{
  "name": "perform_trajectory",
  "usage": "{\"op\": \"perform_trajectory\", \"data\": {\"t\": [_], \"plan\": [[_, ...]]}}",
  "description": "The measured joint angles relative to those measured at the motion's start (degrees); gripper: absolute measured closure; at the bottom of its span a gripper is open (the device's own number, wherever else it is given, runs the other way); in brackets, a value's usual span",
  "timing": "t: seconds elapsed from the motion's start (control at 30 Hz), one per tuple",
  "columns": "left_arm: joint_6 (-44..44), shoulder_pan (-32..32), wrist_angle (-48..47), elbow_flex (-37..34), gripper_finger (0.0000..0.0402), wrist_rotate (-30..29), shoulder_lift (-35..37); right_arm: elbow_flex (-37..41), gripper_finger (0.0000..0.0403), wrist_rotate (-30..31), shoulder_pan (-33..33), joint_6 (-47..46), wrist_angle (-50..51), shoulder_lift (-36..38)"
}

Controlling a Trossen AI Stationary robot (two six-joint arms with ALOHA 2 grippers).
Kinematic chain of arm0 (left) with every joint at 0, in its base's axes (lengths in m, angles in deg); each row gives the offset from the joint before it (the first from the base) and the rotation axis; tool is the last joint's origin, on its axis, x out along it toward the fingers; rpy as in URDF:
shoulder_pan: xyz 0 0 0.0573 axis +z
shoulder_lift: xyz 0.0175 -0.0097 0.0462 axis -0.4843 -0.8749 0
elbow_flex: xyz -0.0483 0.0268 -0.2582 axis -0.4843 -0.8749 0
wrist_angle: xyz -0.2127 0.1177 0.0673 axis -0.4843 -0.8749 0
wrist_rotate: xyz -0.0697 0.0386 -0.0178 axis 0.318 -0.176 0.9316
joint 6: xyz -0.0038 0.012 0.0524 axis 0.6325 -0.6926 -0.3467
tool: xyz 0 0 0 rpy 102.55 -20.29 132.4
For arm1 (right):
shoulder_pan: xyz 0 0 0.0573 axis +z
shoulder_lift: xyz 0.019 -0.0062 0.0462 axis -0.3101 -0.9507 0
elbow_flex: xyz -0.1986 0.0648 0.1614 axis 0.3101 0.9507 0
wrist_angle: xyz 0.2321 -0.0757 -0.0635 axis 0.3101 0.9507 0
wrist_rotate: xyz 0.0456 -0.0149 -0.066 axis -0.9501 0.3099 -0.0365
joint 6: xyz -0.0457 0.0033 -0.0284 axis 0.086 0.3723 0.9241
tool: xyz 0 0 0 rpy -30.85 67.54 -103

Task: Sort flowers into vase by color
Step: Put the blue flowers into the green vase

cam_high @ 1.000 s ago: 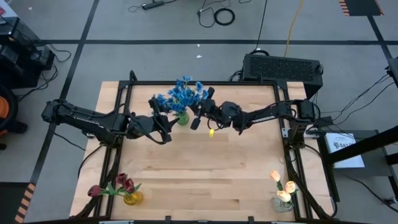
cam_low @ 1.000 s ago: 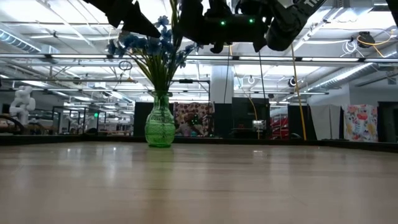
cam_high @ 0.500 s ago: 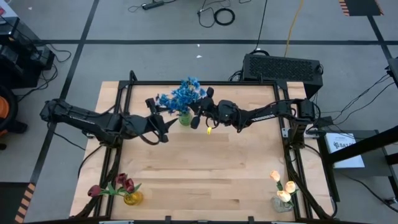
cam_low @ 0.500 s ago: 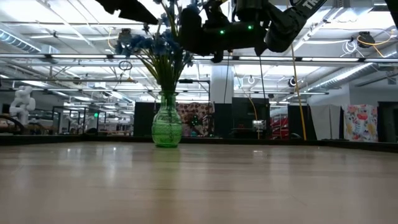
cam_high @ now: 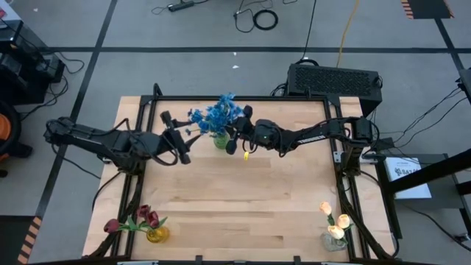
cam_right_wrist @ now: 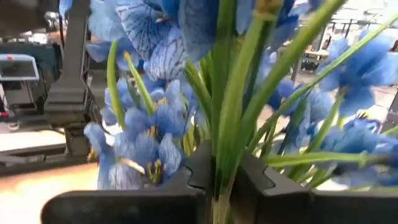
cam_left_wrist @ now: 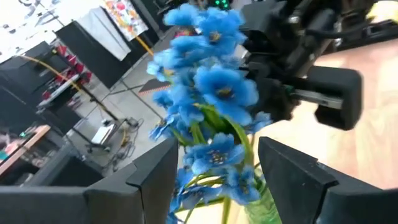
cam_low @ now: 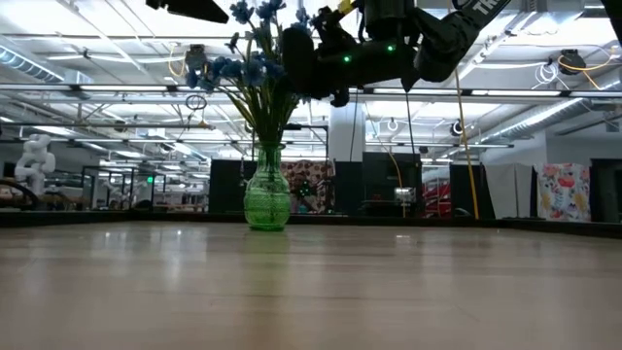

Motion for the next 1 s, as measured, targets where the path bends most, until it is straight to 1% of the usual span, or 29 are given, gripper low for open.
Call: {"op": "perform_trajectory", "data": {"t": [0.2,0.37,0.7,0.83,1.0], "plan": [[1.1,2.1,-0.9,0.0,0.0172,0.8,-1.4,0.0,0.0361,0.0,0.1,0.0,2.5,0.0],[1.4,2.4,-0.8,0.0,0.0172,1.5,-2.1,0.0,0.035,0.0,0.1,-0.8,5.7,0.0],[1.4,2.4,-0.6,0.0,0.0172,1.6,-2.0,0.0,0.0286,0.3,0.0,-3.2,8.8,0.0],[1.5,2.4,-0.6,0.0,0.0172,1.7,-2.0,0.0,0.028,0.3,0.0,-2.5,11.7,0.0],[1.5,2.4,-0.6,0.0,0.0172,1.7,-2.0,0.0,0.028,0.3,0.0,-2.4,12.8,0.0]]}}
